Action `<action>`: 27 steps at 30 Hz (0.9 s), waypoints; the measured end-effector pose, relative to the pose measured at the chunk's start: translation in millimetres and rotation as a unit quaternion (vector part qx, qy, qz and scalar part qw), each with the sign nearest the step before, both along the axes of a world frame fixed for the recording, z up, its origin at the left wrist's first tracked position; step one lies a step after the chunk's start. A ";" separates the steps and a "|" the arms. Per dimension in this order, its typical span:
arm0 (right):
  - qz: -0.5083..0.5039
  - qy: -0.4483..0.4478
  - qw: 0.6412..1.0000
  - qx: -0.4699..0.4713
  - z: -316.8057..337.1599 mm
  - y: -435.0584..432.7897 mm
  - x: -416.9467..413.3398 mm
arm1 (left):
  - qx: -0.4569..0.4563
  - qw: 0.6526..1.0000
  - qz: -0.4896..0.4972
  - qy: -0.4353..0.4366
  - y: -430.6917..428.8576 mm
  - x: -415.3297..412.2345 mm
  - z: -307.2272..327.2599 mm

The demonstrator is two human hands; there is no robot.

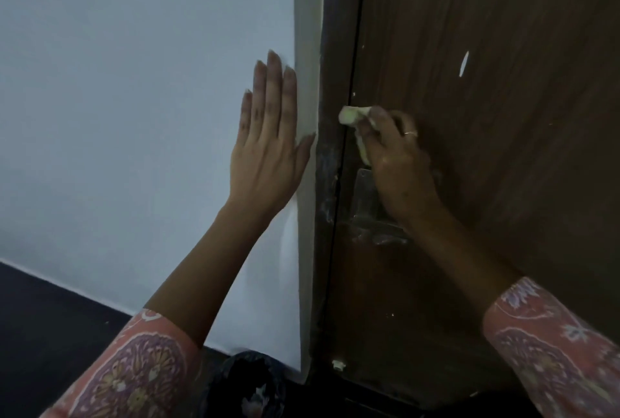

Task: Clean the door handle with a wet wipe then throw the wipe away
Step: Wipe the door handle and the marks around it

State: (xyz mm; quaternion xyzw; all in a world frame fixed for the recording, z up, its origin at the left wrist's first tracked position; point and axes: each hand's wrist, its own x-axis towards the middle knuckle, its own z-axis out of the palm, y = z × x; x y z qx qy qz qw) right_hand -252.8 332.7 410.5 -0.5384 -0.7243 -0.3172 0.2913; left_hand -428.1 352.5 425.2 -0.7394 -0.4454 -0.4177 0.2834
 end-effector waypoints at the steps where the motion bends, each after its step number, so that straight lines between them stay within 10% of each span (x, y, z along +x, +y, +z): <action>1: 0.006 -0.013 1.000 -0.021 -4.4 4.1 -8.7 | -0.001 1.000 -0.013 -0.001 2.7 -0.5 -2.0; 6: 0.059 -0.198 0.978 -0.023 -38.4 11.6 -12.4 | -0.001 0.999 -0.034 -0.002 17.5 -2.3 -14.1; 14: -0.001 -0.132 0.983 0.128 -21.6 26.6 -28.8 | -0.001 0.996 -0.085 -0.030 23.2 -1.3 -18.3; 19: -0.026 -0.301 0.950 -0.082 -70.2 16.5 -38.2 | -0.002 0.995 -0.090 -0.036 24.7 -0.6 -19.6; 27: -0.016 -0.070 0.996 0.046 -30.5 26.4 -43.1 | 0.010 0.994 -0.094 -0.057 25.9 1.5 -19.7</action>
